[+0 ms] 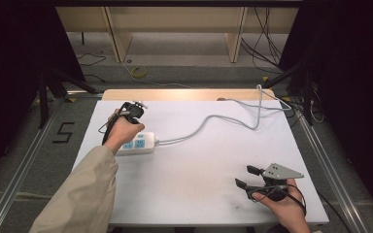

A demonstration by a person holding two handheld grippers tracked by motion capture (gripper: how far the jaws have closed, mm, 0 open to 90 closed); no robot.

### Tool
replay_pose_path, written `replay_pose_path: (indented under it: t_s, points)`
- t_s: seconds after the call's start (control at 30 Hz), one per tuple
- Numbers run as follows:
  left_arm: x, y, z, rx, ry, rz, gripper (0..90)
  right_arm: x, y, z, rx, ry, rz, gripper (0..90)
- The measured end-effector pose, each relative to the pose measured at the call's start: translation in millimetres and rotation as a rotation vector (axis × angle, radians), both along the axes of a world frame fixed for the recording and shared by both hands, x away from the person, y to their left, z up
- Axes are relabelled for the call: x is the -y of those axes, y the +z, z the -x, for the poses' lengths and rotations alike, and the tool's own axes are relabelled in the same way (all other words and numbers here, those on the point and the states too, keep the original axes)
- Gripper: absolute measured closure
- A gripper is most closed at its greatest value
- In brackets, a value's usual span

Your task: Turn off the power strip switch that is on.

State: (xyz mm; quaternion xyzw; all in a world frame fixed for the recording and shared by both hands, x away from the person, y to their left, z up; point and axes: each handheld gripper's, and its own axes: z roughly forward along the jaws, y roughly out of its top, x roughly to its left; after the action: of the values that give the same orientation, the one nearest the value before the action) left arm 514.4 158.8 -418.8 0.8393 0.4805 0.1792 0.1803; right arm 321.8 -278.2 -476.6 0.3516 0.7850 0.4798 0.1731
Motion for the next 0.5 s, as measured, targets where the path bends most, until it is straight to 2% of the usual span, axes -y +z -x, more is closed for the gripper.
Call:
replay_pose_path:
  t_s: [0.5]
  points:
    - [4.1,-9.2,-5.3,-0.042,-0.005,-0.027,89.4,-0.1,0.0,0.1,0.001,0.003,0.000,32.2]
